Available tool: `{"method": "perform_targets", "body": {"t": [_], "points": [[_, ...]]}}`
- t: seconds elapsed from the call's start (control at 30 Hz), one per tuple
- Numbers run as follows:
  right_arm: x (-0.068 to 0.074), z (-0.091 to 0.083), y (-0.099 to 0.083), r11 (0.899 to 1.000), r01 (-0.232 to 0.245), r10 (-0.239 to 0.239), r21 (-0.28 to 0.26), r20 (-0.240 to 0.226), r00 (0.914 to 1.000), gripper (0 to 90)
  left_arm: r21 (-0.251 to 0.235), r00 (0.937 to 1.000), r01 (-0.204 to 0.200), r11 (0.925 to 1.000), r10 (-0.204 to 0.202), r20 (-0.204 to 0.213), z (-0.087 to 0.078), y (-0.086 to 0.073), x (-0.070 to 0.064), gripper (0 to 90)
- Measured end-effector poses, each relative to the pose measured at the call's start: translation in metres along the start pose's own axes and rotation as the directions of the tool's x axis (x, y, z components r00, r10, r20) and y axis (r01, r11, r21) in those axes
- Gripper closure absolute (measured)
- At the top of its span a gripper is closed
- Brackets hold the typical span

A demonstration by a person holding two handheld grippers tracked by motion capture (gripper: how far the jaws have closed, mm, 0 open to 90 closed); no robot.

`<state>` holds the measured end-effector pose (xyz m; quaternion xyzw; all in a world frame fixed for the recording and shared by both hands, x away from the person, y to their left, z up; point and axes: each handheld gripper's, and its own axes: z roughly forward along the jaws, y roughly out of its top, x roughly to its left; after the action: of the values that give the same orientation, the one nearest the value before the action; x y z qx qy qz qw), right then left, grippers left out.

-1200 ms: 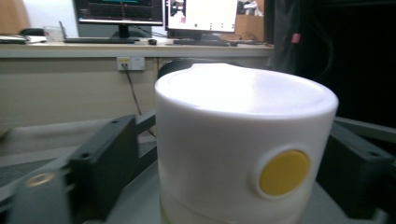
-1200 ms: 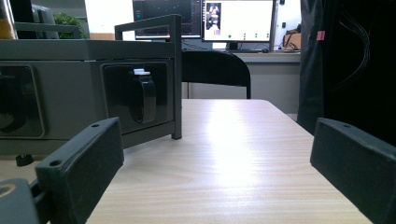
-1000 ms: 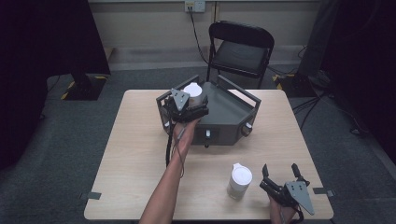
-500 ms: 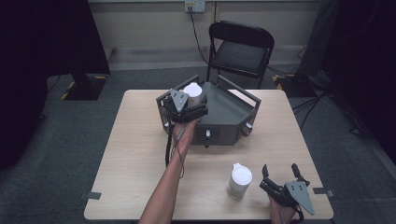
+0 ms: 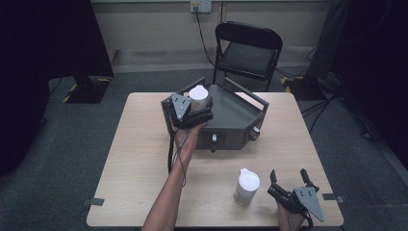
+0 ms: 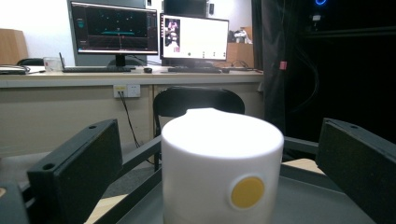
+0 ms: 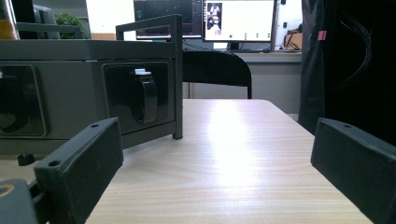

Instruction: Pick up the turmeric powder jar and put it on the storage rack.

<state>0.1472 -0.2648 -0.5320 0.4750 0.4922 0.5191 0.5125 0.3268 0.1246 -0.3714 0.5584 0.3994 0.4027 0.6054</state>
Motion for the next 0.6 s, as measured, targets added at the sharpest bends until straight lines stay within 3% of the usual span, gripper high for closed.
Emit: {"method": "perform_targets", "body": {"t": [0.37,0.47,0.6], "points": [[0.0,0.0,0.0,1.0,0.001,-0.001,0.0,0.0,1.0,1.0,-0.023,0.9997,0.019,0.9996,-0.018,0.014,-0.017,-0.012,0.004,0.0],[0.0,0.0,0.0,1.0,0.0,0.0,0.0,0.001,1.0,1.0,-0.03,1.0,-0.003,0.9995,0.004,0.005,-0.024,-0.014,0.003,0.0],[0.0,0.0,0.0,1.0,0.0,0.0,0.0,0.001,1.0,1.0,-0.03,1.0,-0.003,0.9995,0.003,0.004,-0.03,-0.013,0.003,0.0]]}}
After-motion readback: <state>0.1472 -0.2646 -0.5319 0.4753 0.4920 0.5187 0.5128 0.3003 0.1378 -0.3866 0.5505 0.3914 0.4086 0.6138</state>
